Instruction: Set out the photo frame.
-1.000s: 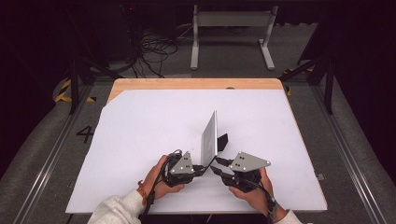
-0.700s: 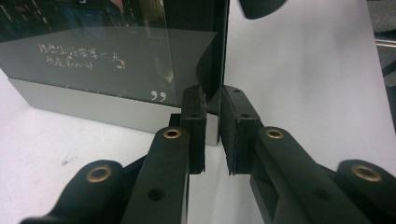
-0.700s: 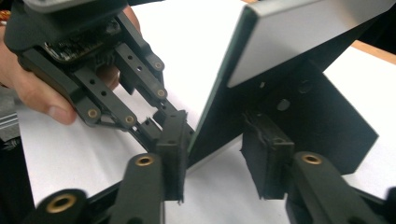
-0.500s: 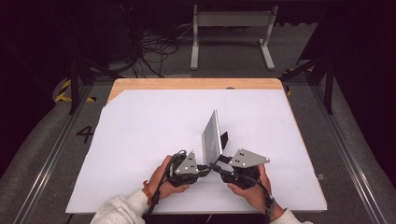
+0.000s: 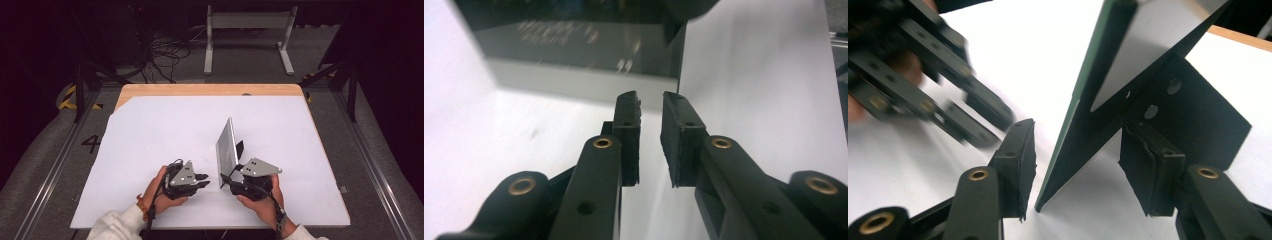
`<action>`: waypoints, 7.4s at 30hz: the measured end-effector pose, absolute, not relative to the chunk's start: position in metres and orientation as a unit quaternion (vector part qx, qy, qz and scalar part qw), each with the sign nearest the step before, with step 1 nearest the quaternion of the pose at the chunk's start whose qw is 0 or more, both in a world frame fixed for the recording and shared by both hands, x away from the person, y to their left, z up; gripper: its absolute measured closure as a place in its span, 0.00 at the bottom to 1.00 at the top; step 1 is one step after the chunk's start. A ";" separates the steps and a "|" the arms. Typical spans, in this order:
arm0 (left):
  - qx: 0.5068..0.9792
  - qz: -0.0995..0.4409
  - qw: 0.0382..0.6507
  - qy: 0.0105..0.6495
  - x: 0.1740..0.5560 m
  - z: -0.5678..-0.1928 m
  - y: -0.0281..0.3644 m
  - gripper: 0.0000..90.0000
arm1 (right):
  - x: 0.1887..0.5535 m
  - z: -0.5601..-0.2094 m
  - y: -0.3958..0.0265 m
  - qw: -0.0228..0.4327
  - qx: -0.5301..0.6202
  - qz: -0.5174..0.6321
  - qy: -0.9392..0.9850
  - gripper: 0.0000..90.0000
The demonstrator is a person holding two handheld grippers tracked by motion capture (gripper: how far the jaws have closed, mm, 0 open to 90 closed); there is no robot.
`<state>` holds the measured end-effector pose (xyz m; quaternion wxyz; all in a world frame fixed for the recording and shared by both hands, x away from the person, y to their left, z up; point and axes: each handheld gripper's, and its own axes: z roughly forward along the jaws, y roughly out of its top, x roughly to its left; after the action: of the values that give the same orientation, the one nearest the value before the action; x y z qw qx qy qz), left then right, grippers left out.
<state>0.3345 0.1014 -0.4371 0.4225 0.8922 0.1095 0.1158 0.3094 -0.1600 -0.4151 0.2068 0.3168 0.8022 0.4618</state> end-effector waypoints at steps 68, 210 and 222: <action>0.885 0.118 0.411 0.183 0.376 -0.444 0.111 0.35 | 0.334 -0.424 -0.201 0.149 0.290 0.482 0.813 0.84; 0.894 0.123 0.383 0.197 0.378 -0.448 0.098 0.77 | 0.347 -0.437 -0.219 0.173 0.331 0.444 0.815 0.85; 0.886 0.133 0.395 0.203 0.364 -0.441 0.116 0.78 | 0.340 -0.427 -0.224 0.209 0.313 0.435 0.818 0.82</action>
<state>0.3643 0.1162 -0.4407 0.3951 0.8860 0.2027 0.1334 0.3404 -0.2236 -0.4268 0.2088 0.3128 0.8182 0.4349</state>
